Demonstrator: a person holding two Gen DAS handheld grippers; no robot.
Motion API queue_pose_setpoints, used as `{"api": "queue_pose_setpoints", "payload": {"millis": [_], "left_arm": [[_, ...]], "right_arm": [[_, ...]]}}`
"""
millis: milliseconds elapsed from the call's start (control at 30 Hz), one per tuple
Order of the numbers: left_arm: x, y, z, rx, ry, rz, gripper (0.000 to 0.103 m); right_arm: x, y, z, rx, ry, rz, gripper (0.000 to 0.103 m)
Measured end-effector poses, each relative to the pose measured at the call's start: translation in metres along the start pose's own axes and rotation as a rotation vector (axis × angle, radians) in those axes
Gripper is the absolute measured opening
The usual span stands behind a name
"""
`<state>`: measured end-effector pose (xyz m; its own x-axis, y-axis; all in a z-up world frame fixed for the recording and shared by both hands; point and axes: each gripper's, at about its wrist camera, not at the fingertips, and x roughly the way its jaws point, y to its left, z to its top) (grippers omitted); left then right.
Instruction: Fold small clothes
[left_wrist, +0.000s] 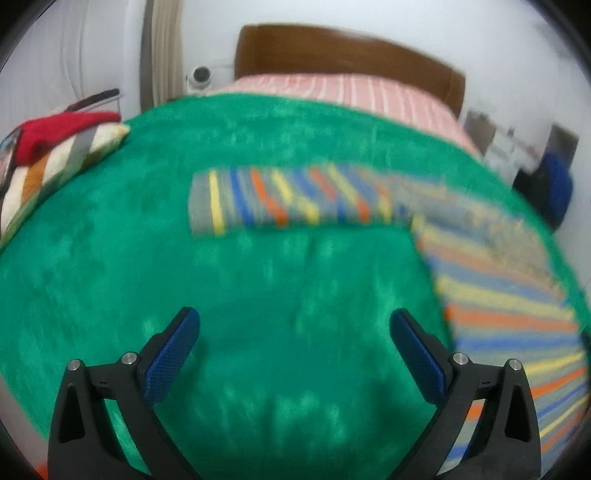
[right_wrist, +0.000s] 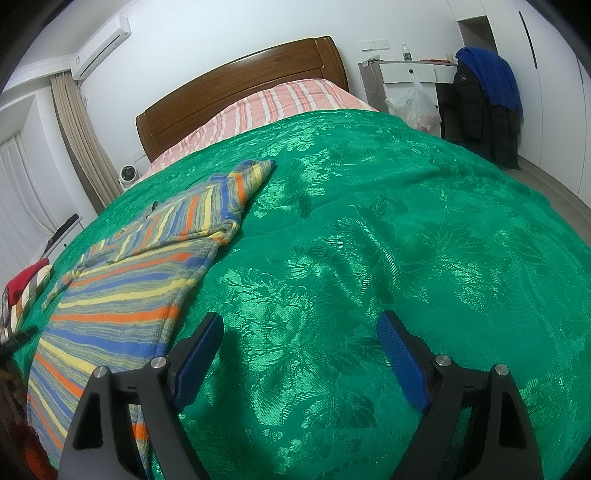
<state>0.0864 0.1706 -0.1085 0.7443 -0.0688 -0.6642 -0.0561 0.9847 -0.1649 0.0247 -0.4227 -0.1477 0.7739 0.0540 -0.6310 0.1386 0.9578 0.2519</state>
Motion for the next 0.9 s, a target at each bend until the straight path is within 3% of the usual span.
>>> {"api": "queue_pose_setpoints", "payload": {"millis": [100,200,333,400,467,533,567,600,633,667,767,900], "left_arm": [[0.009,0.026,0.049,-0.055,0.005,-0.042,0.103],[0.040,0.070,0.095,-0.184,0.054,-0.049,0.102],[0.097,0.119,0.123,-0.378,0.215,-0.076,0.100],[0.123,0.130,0.123,-0.418,0.297,-0.079,0.081],[0.137,0.126,0.118,-0.407,0.347,-0.070,0.073],[0.139,0.115,0.115,-0.355,0.337,-0.073,0.071],[0.141,0.110,0.114,-0.328,0.340,-0.074,0.058],[0.143,0.106,0.113,-0.307,0.351,-0.061,0.028],[0.144,0.103,0.111,-0.292,0.362,-0.037,0.012],[0.147,0.103,0.111,-0.291,0.372,-0.041,0.004],[0.136,0.091,0.126,-0.260,0.335,-0.032,0.003],[0.097,0.038,0.177,-0.157,0.221,-0.115,0.003]], "right_arm": [[0.000,-0.001,0.000,-0.001,-0.002,0.003,0.086],[0.001,-0.001,0.000,-0.008,0.000,0.003,0.086],[0.001,-0.003,0.000,-0.007,-0.001,0.005,0.087],[0.001,-0.003,0.000,-0.008,-0.002,0.004,0.087],[0.001,-0.003,0.000,-0.008,-0.002,0.004,0.087],[0.001,-0.003,0.000,-0.008,-0.001,0.004,0.087],[0.001,-0.003,0.000,-0.008,-0.001,0.005,0.087],[0.001,-0.004,0.000,-0.008,-0.002,0.006,0.087],[0.001,-0.004,0.001,-0.007,-0.002,0.008,0.087],[0.001,-0.004,0.000,-0.007,-0.003,0.010,0.087],[0.001,-0.005,0.001,-0.008,-0.003,0.013,0.088],[0.001,-0.005,0.001,-0.008,-0.003,0.012,0.088]]}}
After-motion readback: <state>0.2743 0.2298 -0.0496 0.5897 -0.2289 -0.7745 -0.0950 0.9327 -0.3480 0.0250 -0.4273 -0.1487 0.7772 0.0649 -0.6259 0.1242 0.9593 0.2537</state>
